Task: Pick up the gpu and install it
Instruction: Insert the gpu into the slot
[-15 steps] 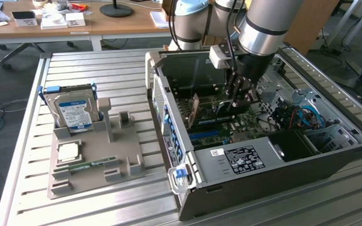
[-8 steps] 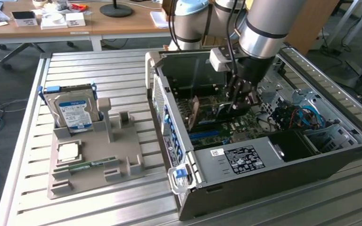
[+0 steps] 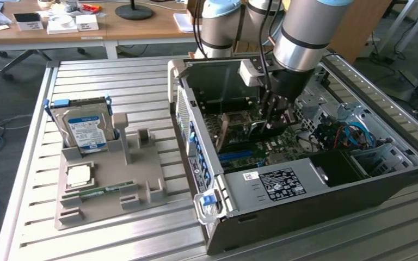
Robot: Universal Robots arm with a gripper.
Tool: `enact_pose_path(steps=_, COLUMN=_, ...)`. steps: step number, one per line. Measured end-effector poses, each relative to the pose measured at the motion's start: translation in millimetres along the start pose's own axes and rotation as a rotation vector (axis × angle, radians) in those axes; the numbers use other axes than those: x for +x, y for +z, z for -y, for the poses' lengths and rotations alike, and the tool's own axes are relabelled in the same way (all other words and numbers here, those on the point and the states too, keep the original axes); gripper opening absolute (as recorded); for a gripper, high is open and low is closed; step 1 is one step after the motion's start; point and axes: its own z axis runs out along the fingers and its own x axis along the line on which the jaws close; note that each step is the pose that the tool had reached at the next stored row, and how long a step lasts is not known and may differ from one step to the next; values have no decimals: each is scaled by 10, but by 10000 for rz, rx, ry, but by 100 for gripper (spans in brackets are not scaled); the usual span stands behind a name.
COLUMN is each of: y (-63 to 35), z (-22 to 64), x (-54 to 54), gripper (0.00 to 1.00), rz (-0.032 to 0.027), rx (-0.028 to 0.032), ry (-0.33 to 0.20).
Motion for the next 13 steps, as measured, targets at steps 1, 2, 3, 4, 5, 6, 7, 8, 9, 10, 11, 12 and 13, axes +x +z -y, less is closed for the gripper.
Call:
enact_pose_path(steps=1, y=0, z=0, x=0, gripper=27, rz=0, rx=0, ry=0)
enact_pose_path(steps=2, y=0, z=0, x=0, gripper=27, rz=0, rx=0, ry=0)
enact_pose_path(steps=3, y=0, z=-2, x=0, gripper=27, rz=0, rx=0, ry=0)
enact_pose_path(steps=4, y=1, z=-8, x=0, gripper=27, rz=1, rx=1, ry=3)
enact_pose_path(steps=5, y=2, z=-16, x=0, gripper=27, rz=2, rx=1, ry=2)
enact_pose_path(steps=6, y=3, z=-23, x=0, gripper=27, rz=3, rx=1, ry=1)
enact_pose_path(steps=7, y=2, z=-26, x=0, gripper=27, rz=2, rx=1, ry=1)
enact_pose_path(steps=8, y=2, z=-26, x=0, gripper=27, rz=1, rx=1, ry=0)
enact_pose_path(steps=9, y=1, z=-26, x=0, gripper=27, rz=0, rx=0, ry=0)
enact_pose_path(steps=10, y=2, z=-26, x=0, gripper=27, rz=0, rx=0, ry=0)
enact_pose_path(steps=11, y=2, z=-26, x=0, gripper=27, rz=0, rx=0, ry=0)
enact_pose_path(steps=12, y=2, z=-26, x=0, gripper=27, rz=1, rx=0, ry=0)
enact_pose_path(steps=13, y=2, z=-26, x=0, gripper=27, rz=1, rx=0, ry=0)
